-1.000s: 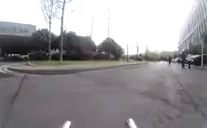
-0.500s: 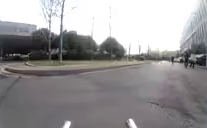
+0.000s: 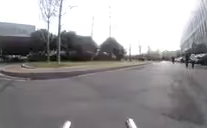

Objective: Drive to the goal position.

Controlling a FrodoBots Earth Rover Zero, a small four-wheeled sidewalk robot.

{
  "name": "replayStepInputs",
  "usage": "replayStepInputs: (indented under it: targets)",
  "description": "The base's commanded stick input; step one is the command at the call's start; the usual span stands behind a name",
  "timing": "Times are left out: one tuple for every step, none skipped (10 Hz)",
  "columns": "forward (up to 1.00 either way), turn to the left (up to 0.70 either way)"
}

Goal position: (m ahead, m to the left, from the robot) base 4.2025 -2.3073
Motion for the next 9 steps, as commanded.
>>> replayStepInputs:
  targets:
    - [0.70, -0.14]
    - [0.70, -0.14]
    - [0.70, -0.14]
    - [0.70, -0.14]
    - [0.70, -0.14]
    - [0.70, -0.14]
    - [0.70, -0.14]
    - [0.70, -0.14]
    - [0.70, -0.14]
